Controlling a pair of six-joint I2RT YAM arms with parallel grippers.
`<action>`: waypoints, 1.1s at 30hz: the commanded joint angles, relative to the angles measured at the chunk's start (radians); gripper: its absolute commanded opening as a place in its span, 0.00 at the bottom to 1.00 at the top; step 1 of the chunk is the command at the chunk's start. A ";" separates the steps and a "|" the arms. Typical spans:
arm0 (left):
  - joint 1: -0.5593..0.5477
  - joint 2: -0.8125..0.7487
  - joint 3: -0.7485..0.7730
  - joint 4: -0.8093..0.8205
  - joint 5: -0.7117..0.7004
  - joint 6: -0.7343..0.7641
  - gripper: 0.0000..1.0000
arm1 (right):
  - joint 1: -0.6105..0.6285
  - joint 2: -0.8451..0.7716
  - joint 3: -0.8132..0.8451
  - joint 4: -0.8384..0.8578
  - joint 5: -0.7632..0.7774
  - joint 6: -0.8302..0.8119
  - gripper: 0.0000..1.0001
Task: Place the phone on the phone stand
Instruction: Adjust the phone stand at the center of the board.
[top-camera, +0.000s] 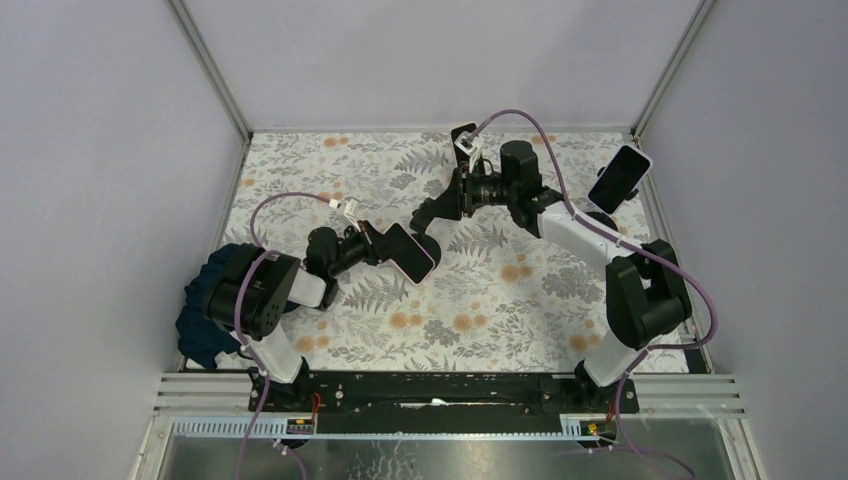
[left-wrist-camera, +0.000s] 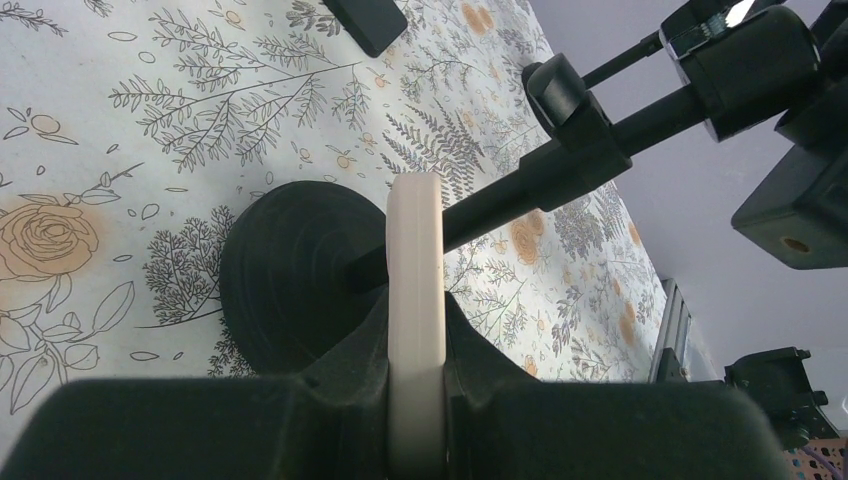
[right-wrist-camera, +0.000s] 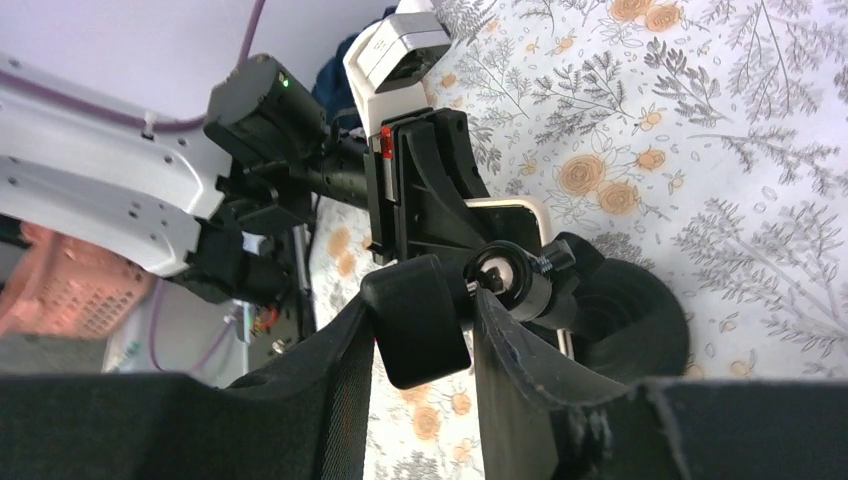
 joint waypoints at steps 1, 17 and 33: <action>0.011 0.040 -0.005 -0.054 -0.129 0.107 0.00 | -0.023 0.031 -0.179 -0.040 0.095 0.372 0.00; 0.021 0.076 0.013 -0.040 -0.120 0.097 0.00 | 0.039 0.105 -0.317 0.250 0.040 0.865 0.00; 0.032 0.072 0.001 -0.012 -0.113 0.085 0.00 | 0.099 0.118 -0.476 0.604 0.180 1.338 0.00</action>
